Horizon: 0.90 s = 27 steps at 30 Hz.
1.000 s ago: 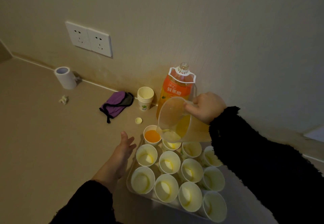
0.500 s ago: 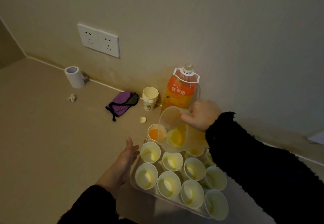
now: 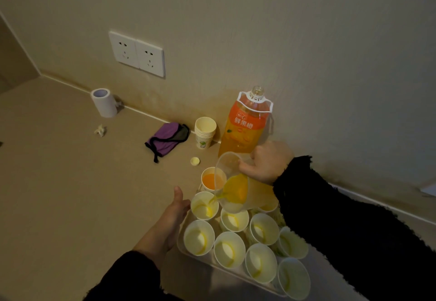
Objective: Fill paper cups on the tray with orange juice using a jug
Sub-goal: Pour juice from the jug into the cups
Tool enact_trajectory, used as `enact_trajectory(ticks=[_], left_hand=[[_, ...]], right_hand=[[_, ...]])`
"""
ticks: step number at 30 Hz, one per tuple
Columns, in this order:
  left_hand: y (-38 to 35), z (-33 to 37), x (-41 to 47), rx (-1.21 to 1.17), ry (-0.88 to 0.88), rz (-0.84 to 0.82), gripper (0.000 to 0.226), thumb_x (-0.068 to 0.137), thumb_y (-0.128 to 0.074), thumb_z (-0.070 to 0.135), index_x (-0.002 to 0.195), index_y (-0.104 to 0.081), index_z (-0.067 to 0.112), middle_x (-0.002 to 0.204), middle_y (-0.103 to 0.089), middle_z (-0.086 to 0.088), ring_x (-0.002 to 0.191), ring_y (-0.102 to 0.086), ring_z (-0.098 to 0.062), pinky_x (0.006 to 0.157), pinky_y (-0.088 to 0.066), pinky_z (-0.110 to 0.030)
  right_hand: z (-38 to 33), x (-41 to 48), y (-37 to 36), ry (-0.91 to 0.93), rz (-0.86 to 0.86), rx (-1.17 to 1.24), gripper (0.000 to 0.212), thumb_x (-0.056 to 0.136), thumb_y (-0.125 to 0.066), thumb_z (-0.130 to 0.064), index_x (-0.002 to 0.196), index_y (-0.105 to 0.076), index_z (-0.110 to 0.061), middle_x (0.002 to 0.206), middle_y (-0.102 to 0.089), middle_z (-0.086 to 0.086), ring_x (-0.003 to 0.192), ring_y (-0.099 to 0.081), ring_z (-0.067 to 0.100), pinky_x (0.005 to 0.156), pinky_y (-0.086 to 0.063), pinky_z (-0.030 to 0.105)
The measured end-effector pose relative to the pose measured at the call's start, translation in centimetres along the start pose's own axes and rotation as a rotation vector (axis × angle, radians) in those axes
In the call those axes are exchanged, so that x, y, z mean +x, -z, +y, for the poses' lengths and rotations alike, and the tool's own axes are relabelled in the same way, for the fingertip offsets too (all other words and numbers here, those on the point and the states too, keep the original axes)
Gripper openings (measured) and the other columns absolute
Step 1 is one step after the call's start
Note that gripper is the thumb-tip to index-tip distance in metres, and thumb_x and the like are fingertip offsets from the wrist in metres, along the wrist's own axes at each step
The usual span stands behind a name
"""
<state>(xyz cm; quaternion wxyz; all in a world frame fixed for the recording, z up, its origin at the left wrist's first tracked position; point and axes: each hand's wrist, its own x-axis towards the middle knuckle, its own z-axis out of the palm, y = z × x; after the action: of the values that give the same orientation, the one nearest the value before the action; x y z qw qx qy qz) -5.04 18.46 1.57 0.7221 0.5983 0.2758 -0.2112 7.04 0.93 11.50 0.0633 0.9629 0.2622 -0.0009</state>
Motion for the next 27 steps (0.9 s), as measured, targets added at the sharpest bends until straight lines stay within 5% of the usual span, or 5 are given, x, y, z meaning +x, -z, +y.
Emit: enact_trajectory(ticks=[4,9,13,18,27], left_hand=[[0.4,-0.7,1.0,-0.034,-0.007,-0.008,0.064,0.097,-0.004,0.052,0.078,-0.052,0.014,0.054,-0.064,0.013,0.046,-0.059,0.006,0.039,-0.042,-0.009],[0.2,-0.7,1.0,-0.046,0.026,-0.003,0.064,0.097,-0.002,0.052,0.078,-0.051,0.014,0.085,-0.053,0.007,0.079,-0.049,-0.002,0.072,-0.037,-0.019],[0.7,-1.1,1.2,-0.028,0.058,0.001,0.071,0.096,-0.003,0.054,0.091,-0.057,0.009,0.078,-0.064,0.004,0.067,-0.063,-0.002,0.056,-0.046,-0.013],[0.8,-0.7,0.5,-0.022,0.065,0.001,0.082,0.096,-0.002,0.055,0.134,-0.044,-0.005,0.138,-0.047,-0.016,0.128,-0.040,-0.023,0.092,-0.030,-0.027],[0.6,-0.2,0.0,-0.020,0.055,0.027,0.082,0.096,-0.001,0.055,0.136,-0.043,-0.003,0.143,-0.044,-0.014,0.140,-0.028,-0.025,0.109,-0.021,-0.033]], right_hand=[[-0.1,0.1,0.1,0.017,-0.017,-0.015,0.065,0.088,-0.030,-0.069,0.052,-0.048,-0.017,0.051,-0.043,-0.001,0.050,-0.044,0.012,0.052,-0.035,0.022],[-0.1,0.1,0.1,0.021,-0.008,-0.021,0.065,0.088,-0.029,-0.069,0.053,-0.048,-0.017,0.051,-0.043,-0.001,0.050,-0.044,0.012,0.054,-0.036,0.023],[-0.1,0.1,0.2,0.027,-0.003,-0.006,0.064,0.088,-0.030,-0.068,0.054,-0.049,-0.017,0.051,-0.043,-0.002,0.050,-0.044,0.013,0.054,-0.036,0.023],[0.0,0.1,0.0,0.025,-0.005,-0.013,0.068,0.087,-0.029,-0.071,0.055,-0.053,-0.016,0.051,-0.044,-0.002,0.050,-0.046,0.013,0.055,-0.038,0.023],[0.2,0.3,-0.3,0.016,0.009,-0.014,0.068,0.086,-0.030,-0.070,0.058,-0.057,-0.014,0.051,-0.044,-0.001,0.050,-0.046,0.014,0.056,-0.041,0.024]])
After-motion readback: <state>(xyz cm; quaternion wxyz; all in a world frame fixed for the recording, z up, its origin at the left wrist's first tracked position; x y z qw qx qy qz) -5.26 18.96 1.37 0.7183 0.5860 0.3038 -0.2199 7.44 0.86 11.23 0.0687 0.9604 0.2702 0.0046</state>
